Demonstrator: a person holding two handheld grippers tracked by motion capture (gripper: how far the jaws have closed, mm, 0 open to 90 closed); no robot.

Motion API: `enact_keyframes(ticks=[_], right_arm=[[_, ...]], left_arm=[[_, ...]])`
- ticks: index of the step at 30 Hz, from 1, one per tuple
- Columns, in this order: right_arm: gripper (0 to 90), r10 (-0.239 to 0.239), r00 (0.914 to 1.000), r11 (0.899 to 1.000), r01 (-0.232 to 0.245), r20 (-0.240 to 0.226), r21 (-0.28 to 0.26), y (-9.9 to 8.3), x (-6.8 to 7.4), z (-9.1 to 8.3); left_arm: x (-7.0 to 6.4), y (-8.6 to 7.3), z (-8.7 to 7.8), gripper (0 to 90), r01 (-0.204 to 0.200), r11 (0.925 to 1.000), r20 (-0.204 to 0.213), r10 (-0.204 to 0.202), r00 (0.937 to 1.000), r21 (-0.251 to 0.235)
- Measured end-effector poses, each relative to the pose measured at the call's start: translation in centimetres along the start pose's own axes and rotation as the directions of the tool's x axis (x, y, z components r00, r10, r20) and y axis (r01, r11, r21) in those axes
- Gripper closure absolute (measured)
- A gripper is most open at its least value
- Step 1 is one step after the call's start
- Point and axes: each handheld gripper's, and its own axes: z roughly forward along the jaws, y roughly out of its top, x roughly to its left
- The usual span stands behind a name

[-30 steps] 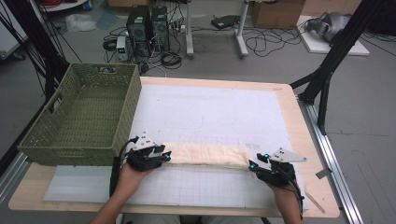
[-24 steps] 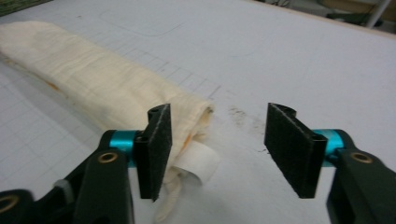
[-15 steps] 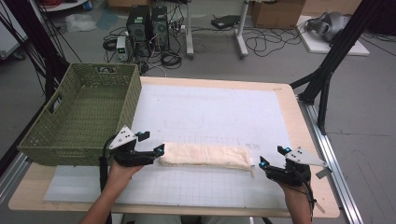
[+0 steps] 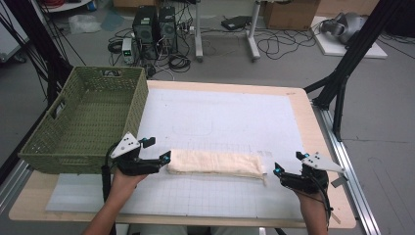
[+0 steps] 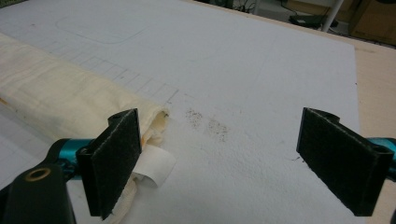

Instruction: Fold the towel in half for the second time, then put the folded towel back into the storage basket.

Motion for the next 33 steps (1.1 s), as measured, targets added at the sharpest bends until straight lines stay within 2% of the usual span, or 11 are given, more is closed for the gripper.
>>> enact_keyframes(ticks=[10, 17, 20, 27, 33], right_arm=[[13.0, 0.005, 1.0000, 1.000, -0.005, 0.004, 0.005, 0.22, 0.20, 0.43], [13.0, 0.001, 0.9999, 1.000, -0.001, 0.010, 0.005, 0.03, 0.01, 0.28], [13.0, 0.015, 0.9998, 1.000, -0.016, 0.008, 0.010, -0.22, -0.08, 0.26], [13.0, 0.009, 1.0000, 1.000, -0.009, 0.004, 0.006, -0.20, -0.10, 0.15], [13.0, 0.012, 0.9999, 1.000, -0.012, -0.002, 0.006, -0.30, -0.05, 0.16]], left_arm=[[0.29, -0.16, -0.29, 18.7, 0.006, 0.9999, -0.028, -0.005, 0.9996, 0.013], [0.20, -0.24, 0.26, 19.1, 0.021, 0.9995, -0.009, -0.021, 0.9997, 0.025], [0.23, -0.28, 0.43, 19.2, 0.024, 0.9993, -0.007, -0.024, 0.9997, 0.030], [0.11, -0.27, 0.31, 19.1, 0.027, 0.9990, -0.011, -0.027, 0.9996, 0.035], [-0.06, -0.32, 0.38, 18.9, 0.038, 0.9976, -0.009, -0.038, 0.9993, 0.059]])
